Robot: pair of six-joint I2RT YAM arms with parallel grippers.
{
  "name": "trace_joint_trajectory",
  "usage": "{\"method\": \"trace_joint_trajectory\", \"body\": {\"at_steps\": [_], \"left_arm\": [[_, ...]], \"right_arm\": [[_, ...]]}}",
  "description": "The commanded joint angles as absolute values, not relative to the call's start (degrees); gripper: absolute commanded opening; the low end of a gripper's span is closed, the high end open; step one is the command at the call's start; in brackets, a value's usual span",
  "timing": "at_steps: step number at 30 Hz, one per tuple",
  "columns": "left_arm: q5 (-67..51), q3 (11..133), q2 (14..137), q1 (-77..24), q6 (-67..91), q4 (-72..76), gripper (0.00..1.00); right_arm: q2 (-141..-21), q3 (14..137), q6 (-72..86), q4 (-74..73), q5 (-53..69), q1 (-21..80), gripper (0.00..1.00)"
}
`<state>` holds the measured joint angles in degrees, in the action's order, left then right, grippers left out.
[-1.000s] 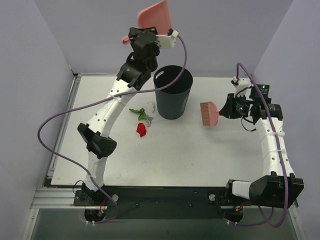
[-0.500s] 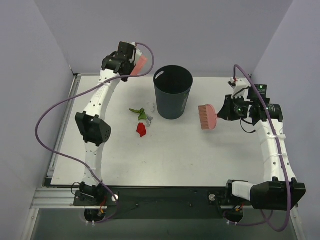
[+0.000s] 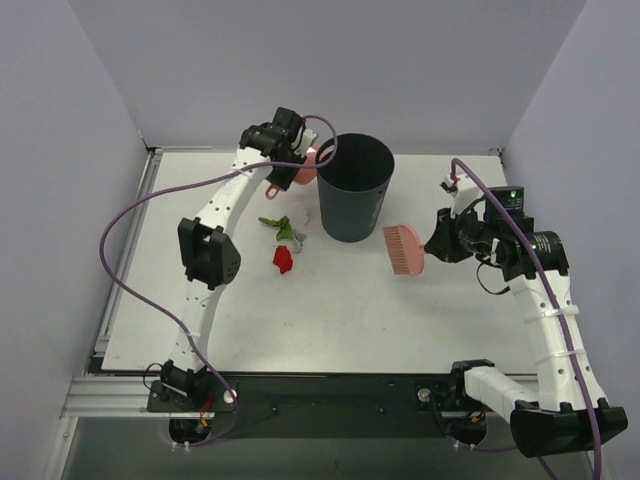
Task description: Sweep away the paper scraps from the table
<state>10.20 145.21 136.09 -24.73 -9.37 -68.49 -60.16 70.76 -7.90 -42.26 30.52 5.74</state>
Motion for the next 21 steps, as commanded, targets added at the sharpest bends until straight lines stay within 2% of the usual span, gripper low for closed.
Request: {"method": "trace_joint_trajectory", "body": {"at_steps": [1,7,12,16,18,21], "left_arm": [[6.4,146.4,136.3,-28.1,-8.0,-68.9,0.00],[6.2,146.4,136.8,-33.7,-8.2,-69.1,0.00],[8.6,144.7,136.4,-34.5,-8.3,-70.3,0.00],[7.7,136.2,127.2,-29.6,-8.3,-71.2,0.00],[5.2,131.7,123.3,-24.0,-9.0,-72.4,0.00],[-5.7,125.0,117.8,-14.5,-12.6,-77.9,0.00]], "right_arm": [[-58.6,69.9,-8.1,-43.2,29.7,6.2,0.00],[-58.2,69.8,-10.2,-43.7,29.6,6.8,0.00],[-60.8,72.6,-14.1,-43.8,25.5,13.6,0.00],[-64.6,76.3,-17.9,-43.4,18.6,25.2,0.00],[-68.0,78.0,-18.4,-42.8,16.8,29.6,0.00],[-73.6,81.9,-16.7,-41.1,14.5,32.2,0.00]]}}
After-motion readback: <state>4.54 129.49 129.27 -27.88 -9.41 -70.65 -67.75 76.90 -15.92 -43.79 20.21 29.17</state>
